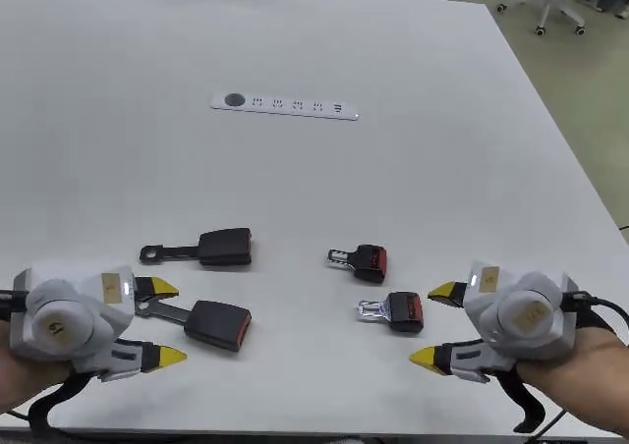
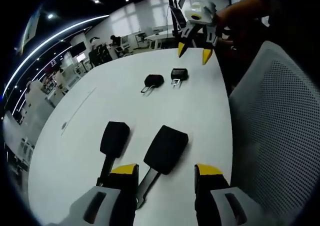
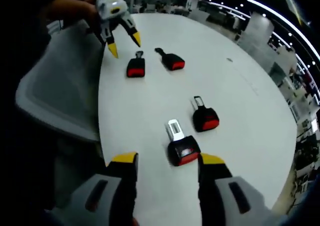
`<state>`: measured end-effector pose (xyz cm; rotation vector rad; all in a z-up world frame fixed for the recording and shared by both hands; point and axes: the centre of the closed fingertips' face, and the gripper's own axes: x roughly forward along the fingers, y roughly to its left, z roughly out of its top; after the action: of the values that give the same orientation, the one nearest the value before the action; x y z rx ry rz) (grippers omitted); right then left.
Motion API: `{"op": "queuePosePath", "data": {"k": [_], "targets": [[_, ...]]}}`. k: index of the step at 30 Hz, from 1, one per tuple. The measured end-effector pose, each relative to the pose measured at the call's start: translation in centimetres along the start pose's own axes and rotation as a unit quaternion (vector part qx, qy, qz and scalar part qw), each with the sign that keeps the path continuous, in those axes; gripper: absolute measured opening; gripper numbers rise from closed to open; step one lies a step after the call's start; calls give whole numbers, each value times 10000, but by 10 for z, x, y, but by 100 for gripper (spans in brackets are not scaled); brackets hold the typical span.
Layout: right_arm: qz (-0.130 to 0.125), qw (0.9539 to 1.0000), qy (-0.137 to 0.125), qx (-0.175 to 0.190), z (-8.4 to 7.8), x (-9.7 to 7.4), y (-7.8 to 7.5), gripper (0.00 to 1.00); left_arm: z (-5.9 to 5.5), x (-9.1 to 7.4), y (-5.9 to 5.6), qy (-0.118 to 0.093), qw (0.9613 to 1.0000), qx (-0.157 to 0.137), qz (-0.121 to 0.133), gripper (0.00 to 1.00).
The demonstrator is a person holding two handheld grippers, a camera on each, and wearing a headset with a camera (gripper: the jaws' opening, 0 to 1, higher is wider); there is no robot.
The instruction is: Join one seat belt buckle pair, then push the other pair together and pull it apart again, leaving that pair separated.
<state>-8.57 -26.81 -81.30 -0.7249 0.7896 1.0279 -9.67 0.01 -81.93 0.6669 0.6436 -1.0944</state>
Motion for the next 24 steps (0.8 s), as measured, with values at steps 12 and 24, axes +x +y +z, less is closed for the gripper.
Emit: {"op": "queuePosePath", "data": {"k": [12,24], "targets": [[310,9980,285,-476,-7,22,-17,44,-6,25,-5,389,9960,632,-504,49],[742,9915,638,-859,-9,49,-32,43,-21,43,3,915,9862,1112,-818,46]]}}
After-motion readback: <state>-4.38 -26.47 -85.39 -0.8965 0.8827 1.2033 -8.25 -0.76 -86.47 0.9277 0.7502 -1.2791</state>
